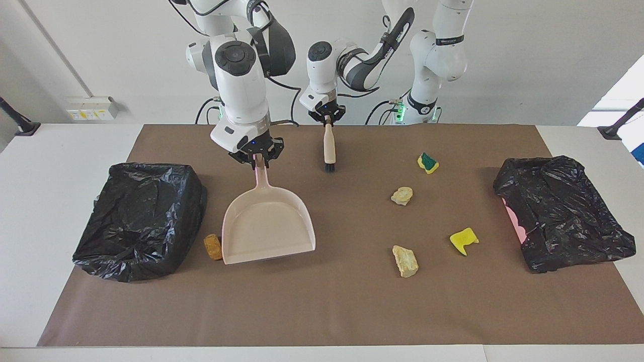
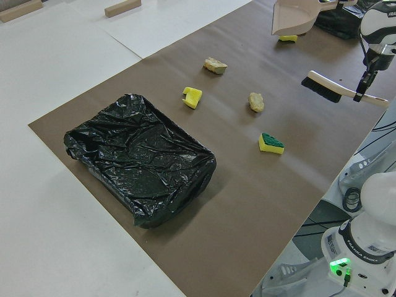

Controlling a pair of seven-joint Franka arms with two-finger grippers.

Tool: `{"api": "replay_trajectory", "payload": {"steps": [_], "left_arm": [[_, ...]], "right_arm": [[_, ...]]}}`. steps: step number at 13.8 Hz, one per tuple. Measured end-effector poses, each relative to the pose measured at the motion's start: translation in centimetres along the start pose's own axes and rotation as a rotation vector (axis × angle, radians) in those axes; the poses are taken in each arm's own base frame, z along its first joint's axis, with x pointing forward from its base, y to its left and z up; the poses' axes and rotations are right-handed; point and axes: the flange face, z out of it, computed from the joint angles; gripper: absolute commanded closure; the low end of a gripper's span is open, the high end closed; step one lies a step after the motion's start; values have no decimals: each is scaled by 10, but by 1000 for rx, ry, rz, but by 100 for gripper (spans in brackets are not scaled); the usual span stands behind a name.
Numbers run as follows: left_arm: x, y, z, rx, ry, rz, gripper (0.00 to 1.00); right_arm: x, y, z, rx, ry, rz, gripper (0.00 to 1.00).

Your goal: Sweep and dump trash in bin

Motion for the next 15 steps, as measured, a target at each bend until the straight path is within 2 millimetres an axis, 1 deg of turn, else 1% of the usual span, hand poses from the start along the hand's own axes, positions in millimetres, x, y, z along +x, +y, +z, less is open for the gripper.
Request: {"api": "replay_trajectory", "payload": {"steps": [2, 3, 5, 7, 9, 11, 13, 15], "left_arm": [[41, -28, -21, 8, 31, -56, 100], [60, -41, -30, 5, 47, -74, 100], [100, -73, -44, -3, 75, -102, 100], [138, -110, -51, -1, 89, -118, 100], [176, -150, -49, 1, 79, -121, 100], [210, -191, -44, -1, 63, -115, 100], [242, -234, -42, -8, 54, -90, 100], [268, -277, -38, -15, 48, -51, 100]], "right_arm": [[-7, 16, 5, 3, 4, -250, 100], [-9, 21, 6, 5, 3, -372, 100], [-10, 20, 11, 10, -3, -531, 100], [-3, 14, 20, -1, 8, -639, 100], [8, 4, 36, -30, 35, -762, 100], [19, -16, 52, -37, 35, -837, 100], [26, -39, 58, -35, 26, -880, 100], [28, -52, 61, -33, 19, -904, 100]]}}
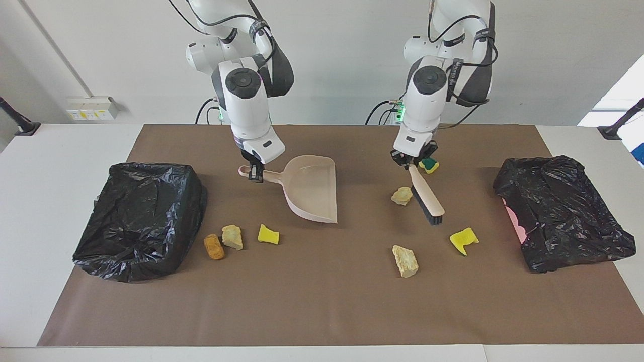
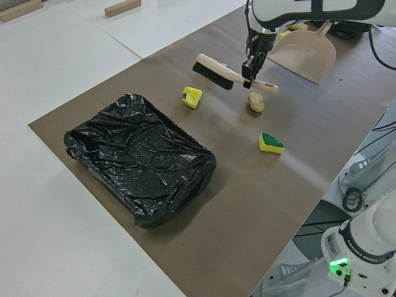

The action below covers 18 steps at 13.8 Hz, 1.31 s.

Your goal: Sweep and dump trash in bin

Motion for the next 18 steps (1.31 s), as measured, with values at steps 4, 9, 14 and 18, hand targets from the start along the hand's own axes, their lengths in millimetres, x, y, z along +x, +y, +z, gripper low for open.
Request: {"api": "replay_trajectory", "payload": {"steps": [4, 9, 14, 18], "left_arm": [[33, -75, 25, 30, -5, 51, 100], [51, -80, 76, 54, -50, 154, 100], [32, -83, 95, 49, -105, 311, 100], [-11, -50, 104, 45, -144, 392, 100]], "right_arm": [[2, -2, 10, 0, -1, -5, 100], [14, -4, 17, -19, 6, -27, 100], [34, -6, 40, -12, -1, -41, 100], [33, -6, 40, -12, 0, 163, 100]]}}
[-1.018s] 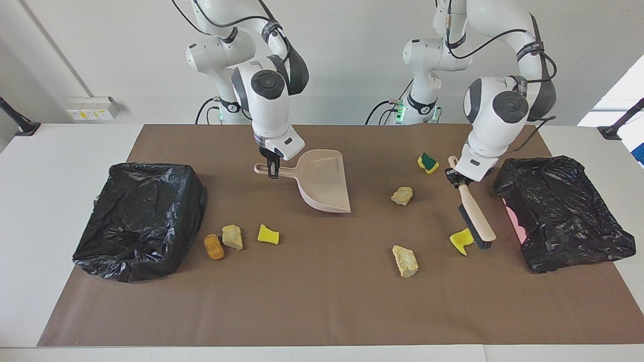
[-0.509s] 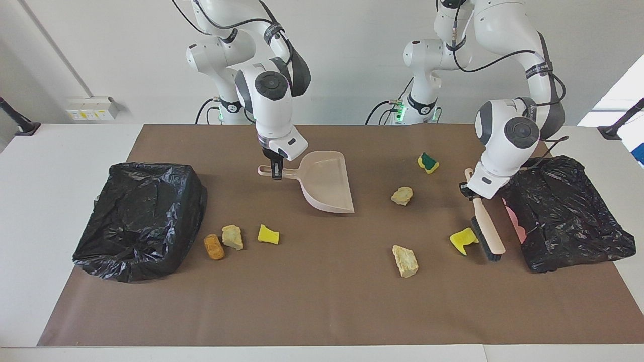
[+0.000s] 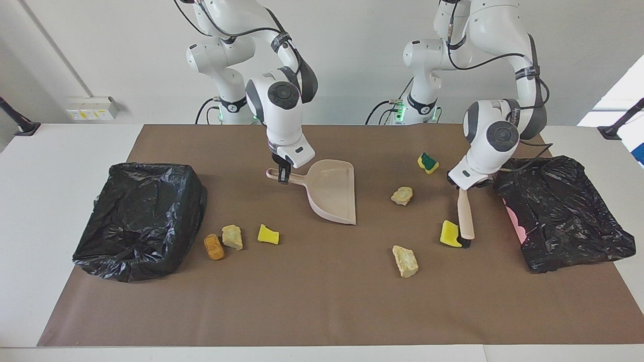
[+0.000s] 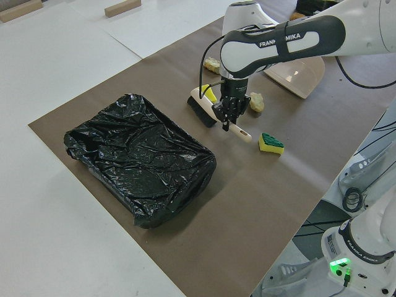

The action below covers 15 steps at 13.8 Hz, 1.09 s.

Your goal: Sweep and dump trash in bin

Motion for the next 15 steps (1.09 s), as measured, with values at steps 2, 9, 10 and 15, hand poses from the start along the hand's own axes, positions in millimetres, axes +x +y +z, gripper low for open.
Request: {"api": "replay_trajectory", "payload": {"steps": [2, 9, 10, 15], "left_arm": [[-9, 44, 1, -24, -6, 39, 100], [-45, 172, -4, -88, -48, -35, 100], [-47, 182, -8, -97, -58, -62, 100], [-62, 175, -51, -98, -118, -172, 100]], "right_arm": [[0, 0, 0, 0, 0, 59, 100], [30, -8, 24, -17, 10, 149, 100], [32, -8, 26, -16, 9, 152, 100], [32, -8, 26, -17, 10, 153, 100]]}}
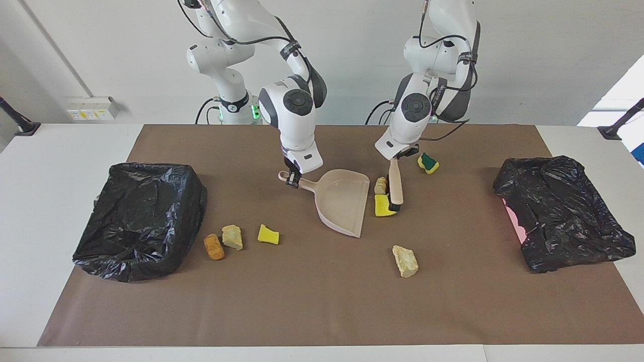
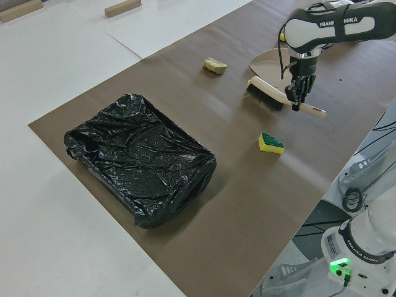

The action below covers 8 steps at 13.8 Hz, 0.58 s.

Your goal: Sweep and dump trash in bin

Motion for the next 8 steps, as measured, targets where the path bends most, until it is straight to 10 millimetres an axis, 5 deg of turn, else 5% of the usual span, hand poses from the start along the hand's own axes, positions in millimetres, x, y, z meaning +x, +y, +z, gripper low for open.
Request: {"api": "replay_trajectory", "payload": {"steps": [4, 8], "left_arm": [[-30, -37, -29, -9, -50, -155, 100], [-60, -52, -7, 10, -95, -319, 100]], "right_arm": [[0, 0, 0, 0, 0, 0, 100], [0, 0, 0, 0, 0, 0, 100]]}}
